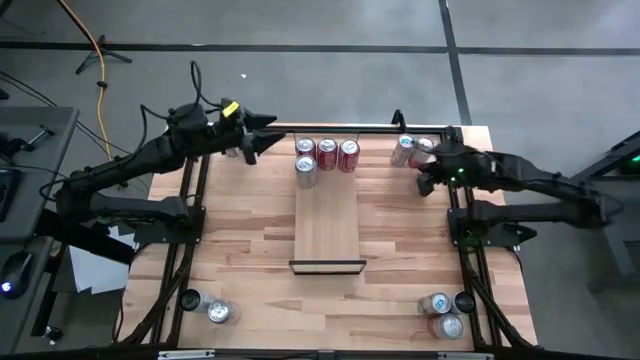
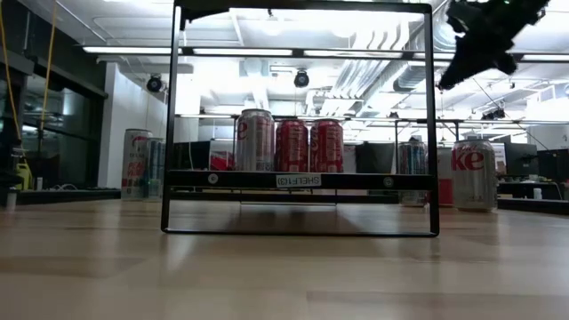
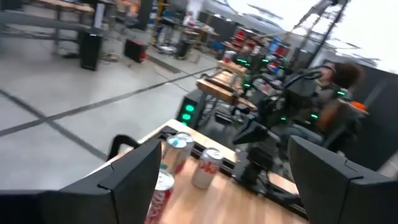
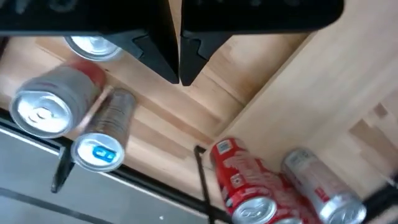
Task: Place canned beverage on shelf
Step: Put the right red silver soda can on the shelf aligned with the other red silver soda can
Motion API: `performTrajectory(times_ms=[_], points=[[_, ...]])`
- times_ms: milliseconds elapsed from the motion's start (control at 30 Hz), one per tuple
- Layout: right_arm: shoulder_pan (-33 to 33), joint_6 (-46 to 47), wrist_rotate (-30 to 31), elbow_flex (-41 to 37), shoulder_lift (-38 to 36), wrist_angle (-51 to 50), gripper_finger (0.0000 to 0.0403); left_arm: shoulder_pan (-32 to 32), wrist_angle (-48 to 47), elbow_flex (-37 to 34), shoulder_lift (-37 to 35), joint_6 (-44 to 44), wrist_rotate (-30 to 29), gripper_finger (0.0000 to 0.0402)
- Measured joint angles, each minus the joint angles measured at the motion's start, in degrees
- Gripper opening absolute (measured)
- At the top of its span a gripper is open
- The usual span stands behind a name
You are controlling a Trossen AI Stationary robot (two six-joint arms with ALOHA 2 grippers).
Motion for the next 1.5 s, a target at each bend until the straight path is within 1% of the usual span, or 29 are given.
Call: performTrajectory(times_ms=[67,133,233,333,500,567,667,767,867,1033,1167,1267,1500], points=[[-3.08,0.39,-1.35,-0.97,-2.51,0.15,0.0001,-0.93,0.11,0.06,0.04,-0.03,-3.32,0.0298],[-5.91,0.34,-2.73,-0.87,-3.48,-0.47,0.0007,-1.55,-0.04,0.07,0.13,-0.05,-5.24,0.0298],[-9.52,-1.78,-6.43,0.18,-2.80,-2.34,0.0037,-1.66,0.01,0.07,0.16,-0.05,-5.72,0.0298],[-12.21,-1.87,-9.08,0.82,-0.21,-4.14,0.0094,-1.49,-0.04,0.07,0.17,-0.10,-5.86,0.0298],[-15.97,-0.22,-9.51,1.65,7.87,-9.34,0.0222,-1.44,-0.05,0.07,0.17,-0.61,-5.76,0.0298],[-17.38,0.02,-9.85,2.15,11.47,-9.69,0.0268,-1.44,-0.05,0.07,0.17,-0.60,-5.62,0.0298],[-19.15,-0.29,-10.93,3.40,16.78,-9.95,0.0321,-1.44,-0.09,0.07,0.17,-0.58,-5.60,0.0298],[-20.60,-0.89,-11.50,6.08,21.07,-11.66,0.0352,-1.44,-0.11,0.07,0.17,-0.58,-4.29,0.0298],[-21.52,-2.33,-11.46,9.22,24.29,-14.59,0.0367,-1.44,-0.11,0.07,0.17,-0.56,-2.38,0.0298],[-22.36,-2.25,-11.50,12.21,25.87,-17.33,0.0369,-1.44,-0.14,0.07,0.07,-0.13,-2.06,0.0298],[-24.26,0.89,-13.58,11.27,26.04,-19.61,0.0369,-1.44,-0.23,0.07,-0.16,-0.05,-1.98,0.0298],[-25.93,3.12,-15.76,9.29,26.04,-18.73,0.0369,-1.44,-0.16,0.11,-0.20,-0.01,-0.83,0.0298],[-27.68,6.04,-16.23,6.82,26.06,-15.73,0.0369,-1.44,-0.19,0.11,-0.17,-0.03,-0.70,0.0298]])
